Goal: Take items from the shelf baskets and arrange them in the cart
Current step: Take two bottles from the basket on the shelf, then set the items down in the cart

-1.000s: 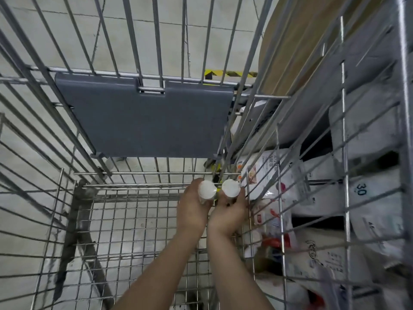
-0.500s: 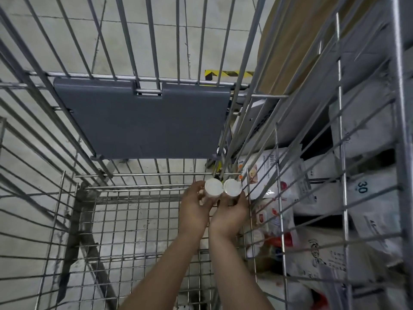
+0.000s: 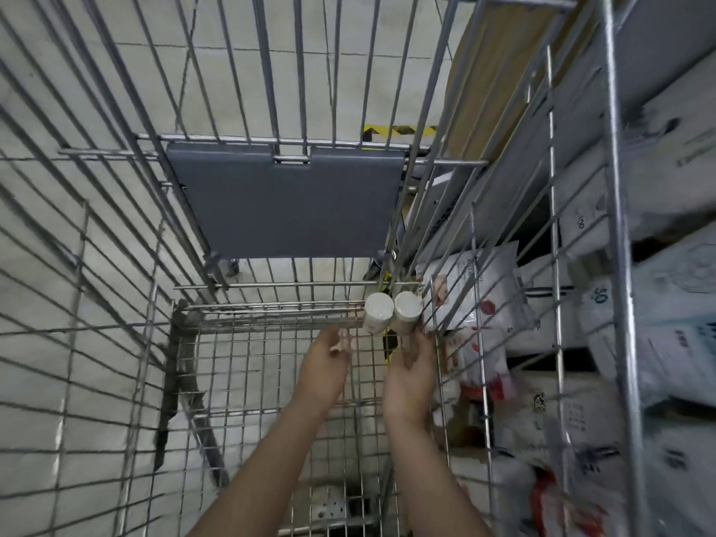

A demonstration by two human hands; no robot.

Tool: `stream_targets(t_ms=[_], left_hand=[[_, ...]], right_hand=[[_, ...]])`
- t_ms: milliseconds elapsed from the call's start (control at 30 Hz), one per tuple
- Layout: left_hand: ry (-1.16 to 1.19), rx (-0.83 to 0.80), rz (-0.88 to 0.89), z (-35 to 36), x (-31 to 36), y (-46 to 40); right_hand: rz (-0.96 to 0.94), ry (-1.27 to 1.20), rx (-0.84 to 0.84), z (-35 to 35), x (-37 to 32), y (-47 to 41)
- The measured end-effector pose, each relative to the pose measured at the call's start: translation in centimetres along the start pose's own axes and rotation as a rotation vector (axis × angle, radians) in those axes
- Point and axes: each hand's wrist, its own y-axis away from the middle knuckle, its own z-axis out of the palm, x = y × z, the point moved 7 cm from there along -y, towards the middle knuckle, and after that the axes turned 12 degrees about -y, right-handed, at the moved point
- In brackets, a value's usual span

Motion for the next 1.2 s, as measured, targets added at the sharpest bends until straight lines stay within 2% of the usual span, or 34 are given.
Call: stream_targets(t_ms=[133, 300, 500, 667, 833, 1033, 1200], left_hand=[[-0.055, 0.036, -0.061, -5.5, -2.5, 5.9], [-0.248, 0.067, -0.025, -12.5, -4.0, 16.9], [-0.391, -0.074, 0.169, -16.5, -3.0, 32.3], [-0.49, -0.143, 0.34, -18.8, -3.1, 42.5], [-0.497, -0.19, 0.409, -20.0, -2.8, 50.2], [-0.549, -0.207, 0.551, -18.1, -0.7, 57.7], [-0.606, -0.307, 0.754, -11.3, 1.3, 65.2]], right_hand=[[-0.075, 0.171, -0.171, -1.5, -1.9, 5.5], [-0.163, 0.401, -0.444, -3.9, -4.7, 15.6], [-0.244, 0.583, -0.514, -9.7, -8.0, 29.1], [-0.251, 0.508, -0.52, -16.3, -9.2, 39.6], [-0.267, 0.401, -0.449, -24.2, -10.0, 47.2], [-0.257, 0.297, -0.251, -34.7, -9.5, 54.0], [-0.238, 0.288, -0.047, -45.6, -8.0, 60.3]])
